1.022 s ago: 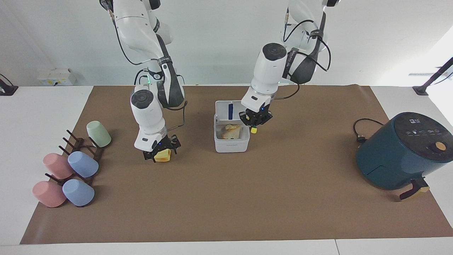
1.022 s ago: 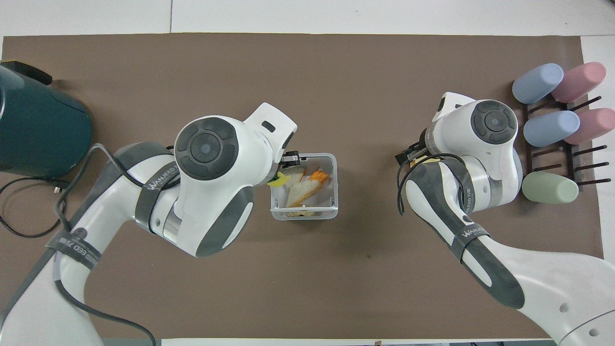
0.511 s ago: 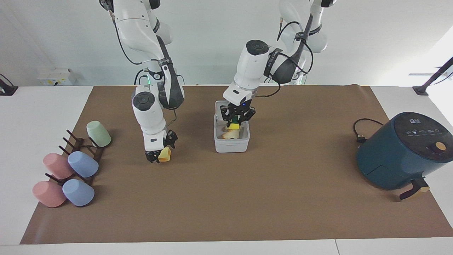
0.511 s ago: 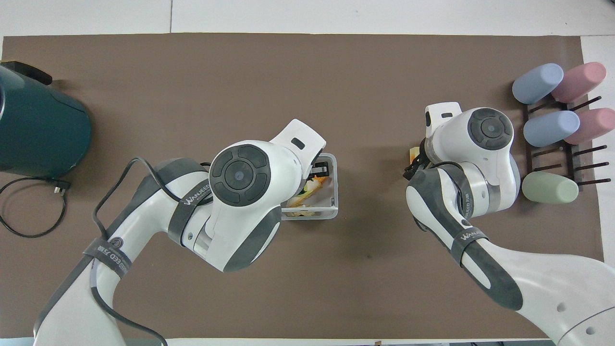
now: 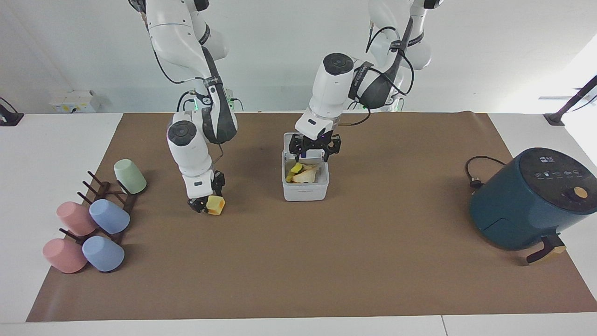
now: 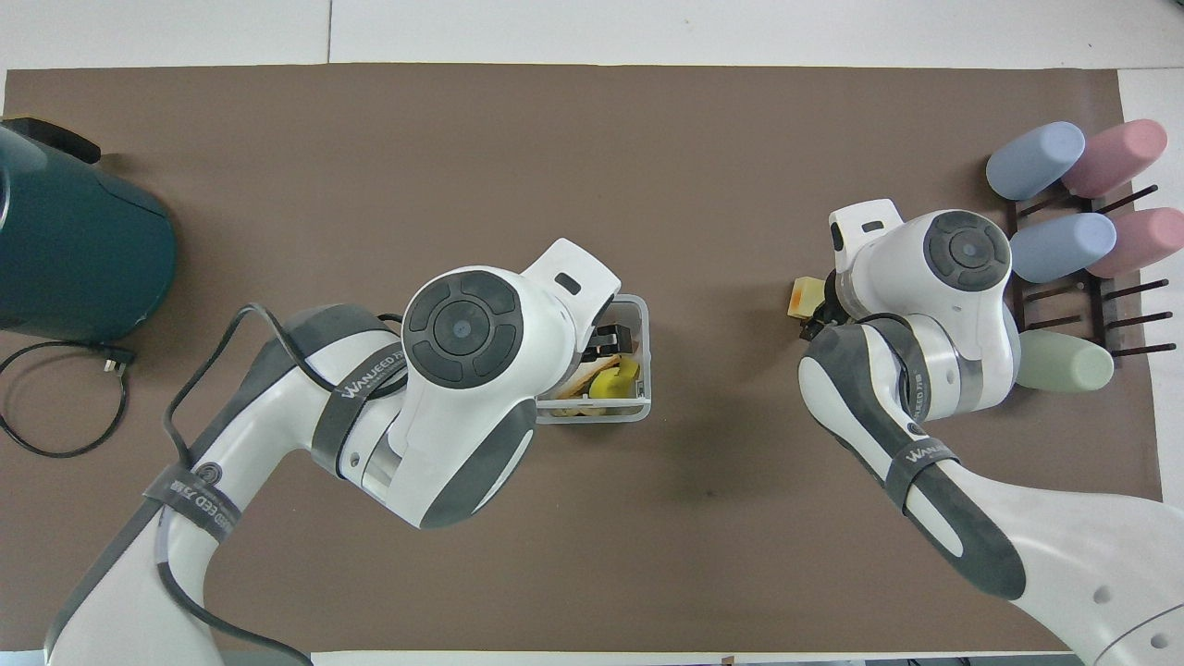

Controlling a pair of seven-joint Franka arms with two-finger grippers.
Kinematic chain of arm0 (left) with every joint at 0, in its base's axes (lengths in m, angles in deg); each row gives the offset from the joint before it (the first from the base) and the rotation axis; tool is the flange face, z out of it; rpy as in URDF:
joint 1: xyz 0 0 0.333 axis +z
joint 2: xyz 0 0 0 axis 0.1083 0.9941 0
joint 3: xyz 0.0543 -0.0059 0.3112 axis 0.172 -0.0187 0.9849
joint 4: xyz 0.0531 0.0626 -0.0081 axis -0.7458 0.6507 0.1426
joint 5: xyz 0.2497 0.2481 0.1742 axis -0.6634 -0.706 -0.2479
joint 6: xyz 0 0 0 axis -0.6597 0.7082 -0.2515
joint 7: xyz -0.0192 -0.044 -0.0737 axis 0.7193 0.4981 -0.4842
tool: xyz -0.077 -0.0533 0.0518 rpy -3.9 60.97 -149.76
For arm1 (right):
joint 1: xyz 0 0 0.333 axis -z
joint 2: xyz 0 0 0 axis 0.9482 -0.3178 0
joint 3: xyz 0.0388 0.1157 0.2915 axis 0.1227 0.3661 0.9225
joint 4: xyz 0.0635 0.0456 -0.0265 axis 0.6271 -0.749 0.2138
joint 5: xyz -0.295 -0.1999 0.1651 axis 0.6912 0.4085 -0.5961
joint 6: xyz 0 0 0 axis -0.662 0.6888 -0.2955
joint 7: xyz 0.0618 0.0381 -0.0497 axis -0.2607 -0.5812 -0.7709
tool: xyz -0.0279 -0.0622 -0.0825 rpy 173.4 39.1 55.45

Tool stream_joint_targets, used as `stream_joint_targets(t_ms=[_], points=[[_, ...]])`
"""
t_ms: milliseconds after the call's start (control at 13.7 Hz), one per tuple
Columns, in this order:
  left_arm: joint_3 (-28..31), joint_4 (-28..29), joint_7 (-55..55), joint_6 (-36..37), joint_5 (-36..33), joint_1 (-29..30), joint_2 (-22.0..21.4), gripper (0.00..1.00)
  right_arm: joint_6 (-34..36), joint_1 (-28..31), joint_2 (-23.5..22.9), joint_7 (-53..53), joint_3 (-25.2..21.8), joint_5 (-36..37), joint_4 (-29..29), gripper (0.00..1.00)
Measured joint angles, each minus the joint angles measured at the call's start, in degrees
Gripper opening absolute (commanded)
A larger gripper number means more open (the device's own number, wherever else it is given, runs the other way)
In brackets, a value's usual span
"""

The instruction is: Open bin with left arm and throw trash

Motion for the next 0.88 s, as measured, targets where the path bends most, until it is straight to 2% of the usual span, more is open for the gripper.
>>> stream_joint_targets(t_ms=[146, 511, 730, 876], points=[[0.6, 0.0, -1.0, 3.8, 0.0, 2.0, -2.5, 1.0, 1.9, -0.1, 0.3, 3.4, 0.1, -0.3, 1.3, 0.0], [1.3, 0.0, -17.2, 9.7, 0.0, 16.5, -8.1, 1.0, 12.0, -0.5, 0.6, 14.0, 1.1, -0.6, 9.8, 0.0], [1.5, -0.1, -27.6, 12.4, 0.0, 24.6, -10.5, 1.0, 23.3, -2.2, 1.0, 33.4, 4.8, -4.2, 19.4, 0.0], [1.5, -0.7, -33.2, 14.3, -1.3, 29.0, -11.3, 1.0, 27.2, -5.3, 1.1, 49.1, 6.2, -12.9, 24.5, 0.0]])
